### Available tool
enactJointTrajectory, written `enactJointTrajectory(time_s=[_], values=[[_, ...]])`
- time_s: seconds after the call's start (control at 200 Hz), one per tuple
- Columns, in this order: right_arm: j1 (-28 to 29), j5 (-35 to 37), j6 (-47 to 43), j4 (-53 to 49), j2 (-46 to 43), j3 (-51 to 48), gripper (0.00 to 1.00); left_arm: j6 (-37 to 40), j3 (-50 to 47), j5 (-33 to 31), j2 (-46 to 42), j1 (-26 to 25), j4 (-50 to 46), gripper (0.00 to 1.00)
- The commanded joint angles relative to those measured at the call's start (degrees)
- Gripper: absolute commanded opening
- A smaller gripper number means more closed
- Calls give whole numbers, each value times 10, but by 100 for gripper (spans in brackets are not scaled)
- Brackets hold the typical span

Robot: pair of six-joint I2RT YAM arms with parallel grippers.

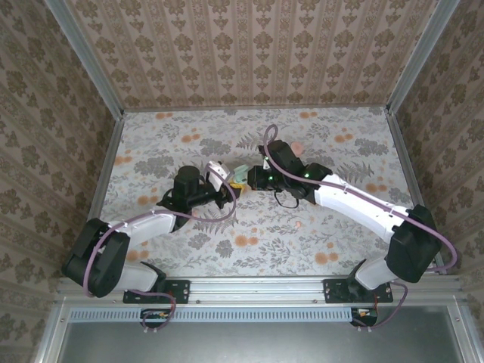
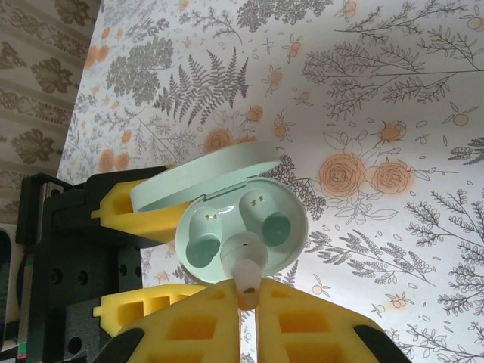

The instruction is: Insert the wireless bluetooth earbuds into the charging case

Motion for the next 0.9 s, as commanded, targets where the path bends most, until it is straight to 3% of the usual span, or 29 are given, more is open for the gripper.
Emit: enactJointTrajectory(time_s=[0.0, 0.325, 0.735, 0.895], values=[[-11, -23, 18, 20, -21, -20, 11, -12, -1, -14, 7, 6, 1, 12], [-50, -47, 53, 81, -6, -118, 11, -29, -14, -65, 0, 41, -31, 11], [-77, -98, 67, 183, 164, -166, 8, -31, -30, -73, -16, 45, -31, 12], [-76, -108, 79, 178, 147, -173, 25, -26, -33, -78, -28, 46, -40, 12]])
